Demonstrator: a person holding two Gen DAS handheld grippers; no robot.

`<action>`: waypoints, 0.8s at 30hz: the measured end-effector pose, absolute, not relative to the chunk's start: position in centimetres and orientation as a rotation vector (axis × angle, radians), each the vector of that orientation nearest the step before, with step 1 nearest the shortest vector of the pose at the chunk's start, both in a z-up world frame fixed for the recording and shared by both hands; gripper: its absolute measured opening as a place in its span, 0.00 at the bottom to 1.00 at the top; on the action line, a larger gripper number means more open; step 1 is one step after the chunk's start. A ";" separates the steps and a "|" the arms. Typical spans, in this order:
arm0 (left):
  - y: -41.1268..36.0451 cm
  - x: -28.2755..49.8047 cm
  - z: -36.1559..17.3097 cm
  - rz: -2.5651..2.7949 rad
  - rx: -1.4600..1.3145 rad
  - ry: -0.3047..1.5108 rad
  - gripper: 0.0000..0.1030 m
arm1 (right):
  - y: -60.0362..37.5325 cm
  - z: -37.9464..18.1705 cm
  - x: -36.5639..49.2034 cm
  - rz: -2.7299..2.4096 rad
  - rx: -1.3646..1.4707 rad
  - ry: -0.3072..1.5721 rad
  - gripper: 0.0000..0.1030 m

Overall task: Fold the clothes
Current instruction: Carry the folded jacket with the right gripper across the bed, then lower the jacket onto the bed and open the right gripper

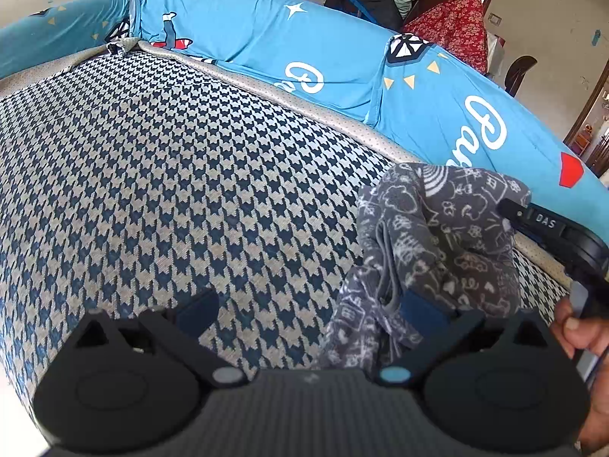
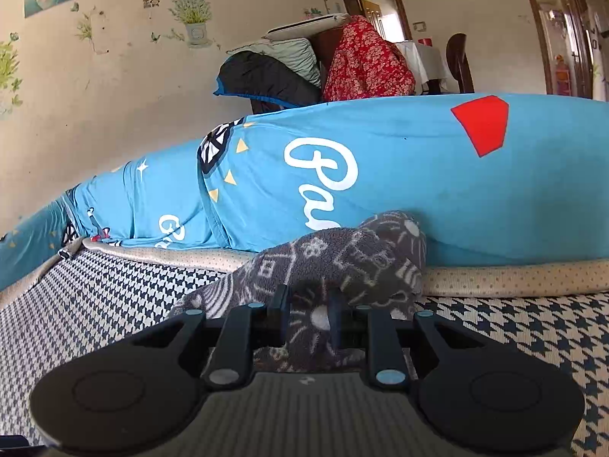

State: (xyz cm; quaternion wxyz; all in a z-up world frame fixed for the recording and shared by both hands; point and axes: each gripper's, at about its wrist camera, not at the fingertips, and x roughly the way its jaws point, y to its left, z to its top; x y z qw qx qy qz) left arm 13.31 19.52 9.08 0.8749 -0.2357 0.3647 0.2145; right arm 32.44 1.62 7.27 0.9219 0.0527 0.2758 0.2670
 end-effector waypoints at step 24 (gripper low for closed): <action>19.3 13.7 8.7 0.463 -0.509 0.786 1.00 | 1.1 6.1 33.1 0.517 0.071 0.712 0.20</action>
